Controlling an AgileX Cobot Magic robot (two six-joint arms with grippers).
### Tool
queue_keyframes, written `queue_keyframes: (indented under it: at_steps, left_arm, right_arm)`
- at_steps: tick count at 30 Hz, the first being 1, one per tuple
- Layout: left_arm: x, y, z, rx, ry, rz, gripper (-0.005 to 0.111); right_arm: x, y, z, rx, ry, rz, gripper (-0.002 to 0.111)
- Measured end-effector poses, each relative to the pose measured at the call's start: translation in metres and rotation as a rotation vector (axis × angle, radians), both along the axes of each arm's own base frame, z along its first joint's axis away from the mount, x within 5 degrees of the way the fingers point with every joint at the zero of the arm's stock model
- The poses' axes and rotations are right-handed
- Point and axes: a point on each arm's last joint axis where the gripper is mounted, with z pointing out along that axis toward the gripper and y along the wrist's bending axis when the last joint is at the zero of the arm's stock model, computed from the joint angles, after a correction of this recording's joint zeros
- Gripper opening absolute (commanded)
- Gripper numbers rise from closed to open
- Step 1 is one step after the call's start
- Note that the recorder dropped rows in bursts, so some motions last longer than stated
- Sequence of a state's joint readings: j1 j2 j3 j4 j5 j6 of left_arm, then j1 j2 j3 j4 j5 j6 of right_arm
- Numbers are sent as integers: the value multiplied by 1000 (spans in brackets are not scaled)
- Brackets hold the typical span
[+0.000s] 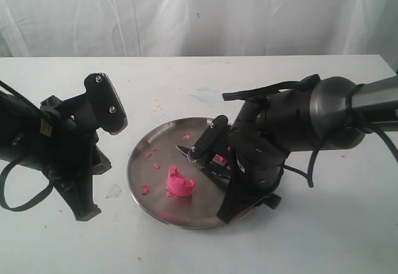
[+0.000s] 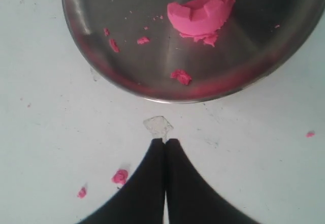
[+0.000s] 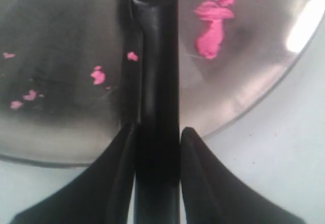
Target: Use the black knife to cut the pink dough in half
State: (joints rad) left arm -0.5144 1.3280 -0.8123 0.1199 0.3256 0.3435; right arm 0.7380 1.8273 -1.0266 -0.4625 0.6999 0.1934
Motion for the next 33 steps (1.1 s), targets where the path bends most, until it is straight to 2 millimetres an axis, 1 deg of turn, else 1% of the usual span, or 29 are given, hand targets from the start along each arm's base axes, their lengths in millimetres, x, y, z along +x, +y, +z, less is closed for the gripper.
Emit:
queue_keyframes:
  at_steps: [5, 16, 24, 33]
  left_arm:
    - [2, 0, -1, 1, -38, -10, 0]
    - [2, 0, -1, -2, -40, -8, 0]
    - [2, 0, -1, 0, -41, -9, 0]
    - [2, 0, -1, -1, -41, -9, 0]
  right_arm:
    - [-8, 8, -1, 18, 39, 25, 0]
    - [-28, 22, 0, -9, 88, 53, 0]
    - [-29, 23, 0, -6, 92, 51, 0]
    - [-32, 29, 0, 61, 119, 54, 0]
